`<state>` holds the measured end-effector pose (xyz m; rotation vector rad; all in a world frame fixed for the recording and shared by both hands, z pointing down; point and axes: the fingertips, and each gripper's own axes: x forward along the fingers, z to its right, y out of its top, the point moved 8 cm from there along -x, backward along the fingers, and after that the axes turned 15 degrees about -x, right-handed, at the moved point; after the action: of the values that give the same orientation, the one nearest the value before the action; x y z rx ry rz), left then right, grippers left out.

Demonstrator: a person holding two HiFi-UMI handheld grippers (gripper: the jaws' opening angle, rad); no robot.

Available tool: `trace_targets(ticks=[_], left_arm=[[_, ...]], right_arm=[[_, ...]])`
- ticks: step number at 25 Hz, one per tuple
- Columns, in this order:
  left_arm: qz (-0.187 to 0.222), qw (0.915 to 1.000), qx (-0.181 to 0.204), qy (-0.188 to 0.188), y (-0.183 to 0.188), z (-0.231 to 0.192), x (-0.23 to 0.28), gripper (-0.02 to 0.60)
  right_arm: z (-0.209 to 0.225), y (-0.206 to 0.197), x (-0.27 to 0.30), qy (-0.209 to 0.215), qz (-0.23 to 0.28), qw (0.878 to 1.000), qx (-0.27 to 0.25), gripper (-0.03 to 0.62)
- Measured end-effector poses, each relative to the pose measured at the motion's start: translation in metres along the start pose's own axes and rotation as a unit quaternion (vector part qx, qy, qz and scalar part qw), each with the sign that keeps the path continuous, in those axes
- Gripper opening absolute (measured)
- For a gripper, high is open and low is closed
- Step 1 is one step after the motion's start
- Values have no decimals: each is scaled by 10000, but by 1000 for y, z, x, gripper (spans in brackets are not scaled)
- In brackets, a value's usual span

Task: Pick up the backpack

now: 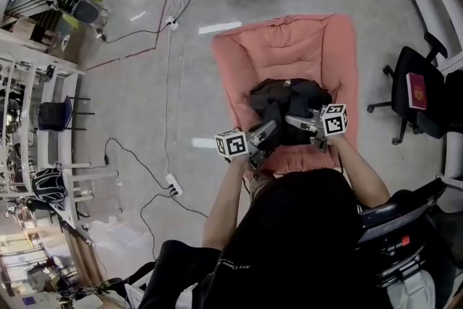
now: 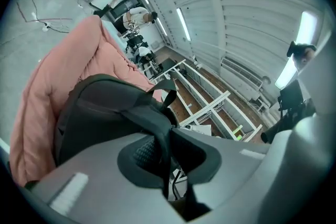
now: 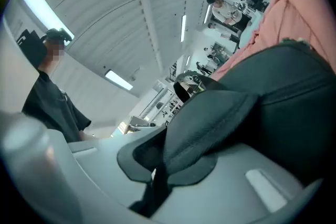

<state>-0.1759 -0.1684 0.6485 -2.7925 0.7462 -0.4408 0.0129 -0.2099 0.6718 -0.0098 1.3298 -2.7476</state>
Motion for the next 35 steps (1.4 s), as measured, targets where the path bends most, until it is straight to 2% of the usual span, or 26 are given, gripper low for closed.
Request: trace_targets(ticks=[2,5,7,9,11,14,17,22,25,27,30,32,35], left_arm=[[59,9999,-63,-116,1,-1,0,28],[221,9990,-291,-273,5,-5,3,28],[377,9970,-542,-402,4,-6,7,28],[529,9958,-636,-391,4,-7,8,34],[631,9954,-620,-357,8,-10,7,52],[599,9955,-629,-375,15,-12,13,86],[500,9952,-725,-427,25,-13,24,97],[420,9941,-905,-430,24,-16,36,112],[453,9940,-931,-359,31,-17,50,114],[581,9903,-1228,-291,30,-19,57,115],[612,9864,-1495,-295,25,-23,68,123],[541,9877,-1430,-317,24,-23,79,166],[390,9913,-1187,-417,22,-19,92,176]], right_arm=[[-3,2,0,-95,-288,9987,-398,50],[0,-3,11,-174,-824,9931,-813,139],[-1,-3,16,-121,-759,9944,-725,145],[-3,-1,19,-77,-554,9971,-514,61],[-3,1,23,2,-445,9985,-305,40],[-2,5,23,132,-391,9991,-113,41],[2,11,22,68,-289,9995,-91,49],[0,7,13,-230,-143,9996,-42,70],[5,12,8,-548,-79,9981,-259,92],[6,15,6,-807,-47,9957,-449,135],[4,16,-2,-1062,-118,9929,-523,129],[3,18,-11,-1086,-210,9927,-483,120],[1,19,-23,-997,-217,9942,-342,109]])
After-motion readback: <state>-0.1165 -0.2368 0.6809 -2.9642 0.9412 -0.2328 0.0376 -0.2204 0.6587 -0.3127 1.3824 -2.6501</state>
